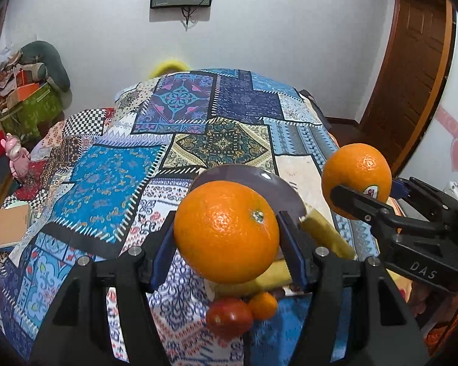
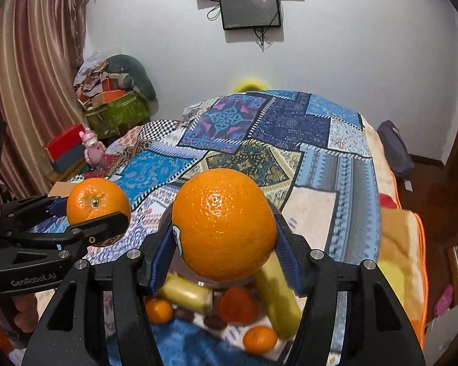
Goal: Organize fruits
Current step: 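Lift both oranges and carry them over the dark plate with both tools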
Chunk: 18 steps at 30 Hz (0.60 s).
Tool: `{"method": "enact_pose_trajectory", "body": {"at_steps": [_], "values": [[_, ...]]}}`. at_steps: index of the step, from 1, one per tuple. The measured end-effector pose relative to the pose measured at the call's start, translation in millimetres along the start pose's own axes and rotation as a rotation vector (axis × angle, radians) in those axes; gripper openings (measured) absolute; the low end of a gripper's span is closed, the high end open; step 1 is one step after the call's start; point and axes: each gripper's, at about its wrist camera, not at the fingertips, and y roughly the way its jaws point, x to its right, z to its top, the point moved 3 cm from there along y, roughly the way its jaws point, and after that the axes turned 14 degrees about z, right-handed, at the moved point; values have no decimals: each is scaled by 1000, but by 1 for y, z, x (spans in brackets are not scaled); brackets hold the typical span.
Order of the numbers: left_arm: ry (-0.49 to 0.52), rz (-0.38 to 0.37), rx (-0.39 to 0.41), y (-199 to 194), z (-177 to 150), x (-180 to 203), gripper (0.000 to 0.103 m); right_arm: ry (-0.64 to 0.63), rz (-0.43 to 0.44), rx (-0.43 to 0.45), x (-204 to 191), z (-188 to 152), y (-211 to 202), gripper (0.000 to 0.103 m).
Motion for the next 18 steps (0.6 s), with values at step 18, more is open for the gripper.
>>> {"method": "enact_pose_trajectory", "body": {"at_steps": [18], "values": [[40,8,-115,96,34,1,63,30,-6,-132,40,12,79,57]]}}
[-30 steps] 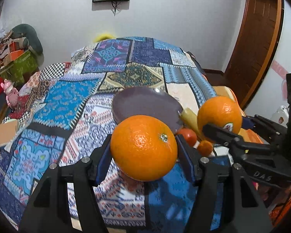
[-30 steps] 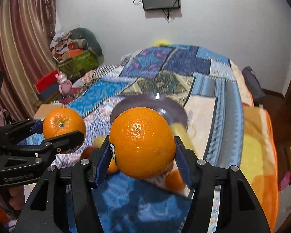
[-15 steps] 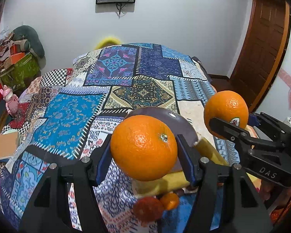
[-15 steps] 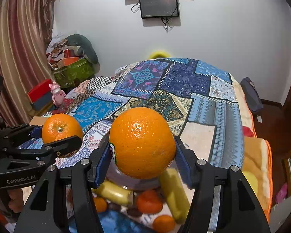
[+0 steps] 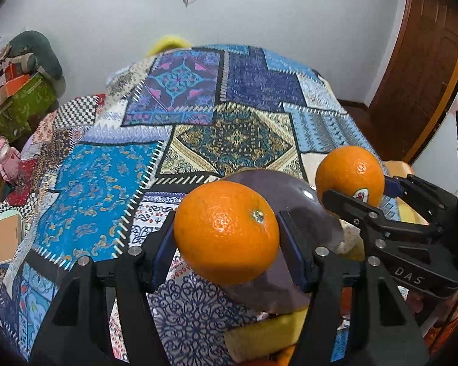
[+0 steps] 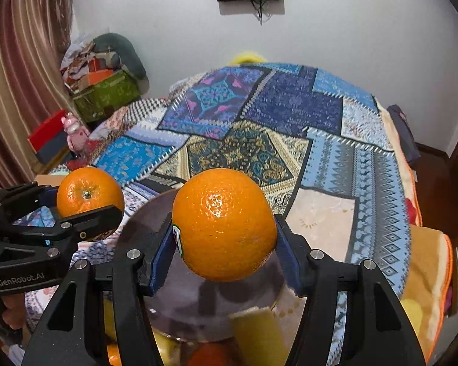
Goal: Organize fruits
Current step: 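Lift both oranges and carry them over the dark plate with both tools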
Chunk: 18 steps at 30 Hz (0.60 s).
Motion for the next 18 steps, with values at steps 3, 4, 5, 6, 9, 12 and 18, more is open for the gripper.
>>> {"method": "enact_pose_trajectory", "body": {"at_steps": [3,4,5,6,9,12,18], "values": [[17,-19,-45,18,0,4,63,9,4,-48,7,-2,14,57],[26,-22,-55,23,-1,6,63,17,10,-67,11,-3,19,57],[35,-21,-62,27,-2,9,63,22,15,-79,13,-4,22,57],[46,-20,-66,30,-3,11,63,28,21,-93,15,-5,25,57],[68,-29,-82,40,-5,16,63,28,25,-134,20,-8,34,57],[57,-59,-113,49,-3,17,63,20,27,-169,21,-12,40,57],[80,-58,-129,63,-3,21,63,19,34,-210,29,-13,48,57]]}}
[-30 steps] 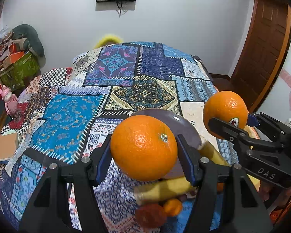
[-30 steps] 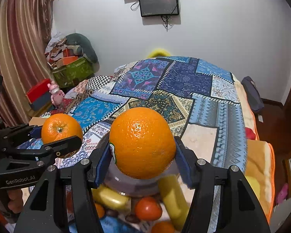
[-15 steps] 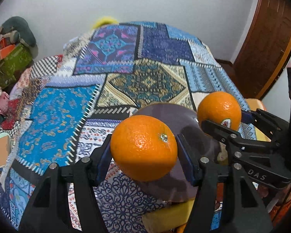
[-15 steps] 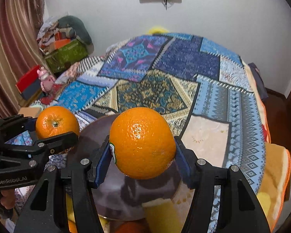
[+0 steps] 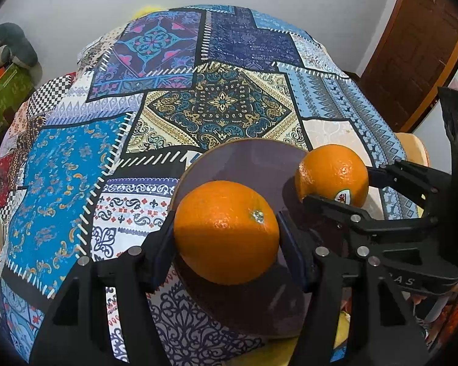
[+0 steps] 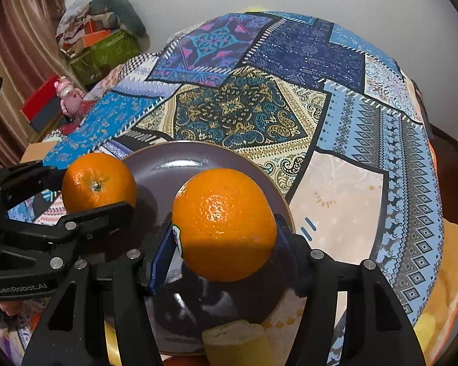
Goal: Organize fruits
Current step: 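Lift both oranges and carry them over the dark plate with both tools, then lower the oranges onto the plate and open both tools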
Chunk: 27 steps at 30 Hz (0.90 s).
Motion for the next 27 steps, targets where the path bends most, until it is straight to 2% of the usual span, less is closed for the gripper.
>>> {"method": "enact_pose_trajectory", "body": {"at_steps": [4,11,16,22,27], "values": [[1,-9,-30,10,-2,2,63,-4,-15,-35,4,-4,7,57],[-11,-17,-41,10,-2,4,63,13,-3,-33,9,-6,6,58],[5,18,19,-7,3,3,65,-13,-16,-22,1,-8,1,59],[-20,-8,58,-35,4,-3,65,-30,-13,42,-10,-5,-25,59],[-34,-1,103,-65,-2,-8,65,-49,-30,90,-23,-11,-52,59]]}}
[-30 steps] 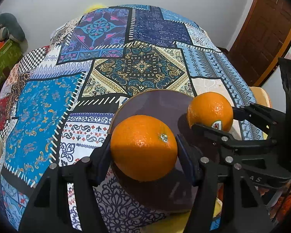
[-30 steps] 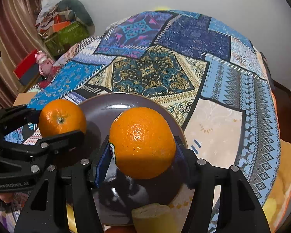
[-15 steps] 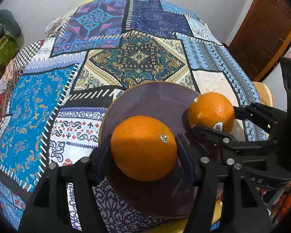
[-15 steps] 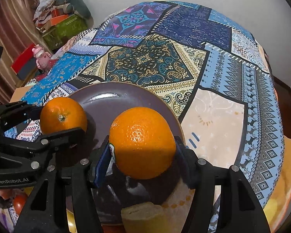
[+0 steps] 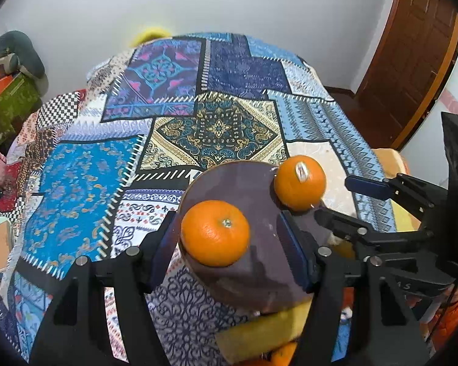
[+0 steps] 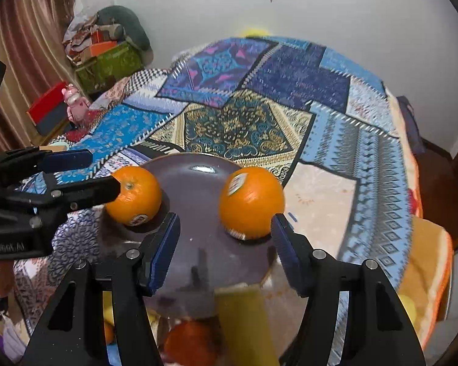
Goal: Organize fruits
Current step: 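Lower the oranges onto the plate and open both tools, then grasp a red tomato with the left tool while the right tool grasps another tomato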
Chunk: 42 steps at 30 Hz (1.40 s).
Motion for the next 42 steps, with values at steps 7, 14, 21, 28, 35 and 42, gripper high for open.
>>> {"method": "enact_pose_trajectory", "body": {"at_steps": [7,14,21,28,35,42], "values": [[-3,22,40,-38,-21,-8,65,-8,-5,62,-16,-12,-36,59],[-21,20,20,-55,-55,-14,65,27,-6,87,-23,-38,-59,59],[-39,8,-46,-54,-95,-13,65,77,17,78,-28,-67,-62,59],[-37,24,-88,-49,-124,-12,65,105,20,34,-29,-92,-51,59],[-72,-21,-94,-50,-134,-10,66,125,24,6,-27,-104,-40,58],[-56,-51,-142,-32,-142,7,65,125,24,-3,-24,-105,-33,52]]}}
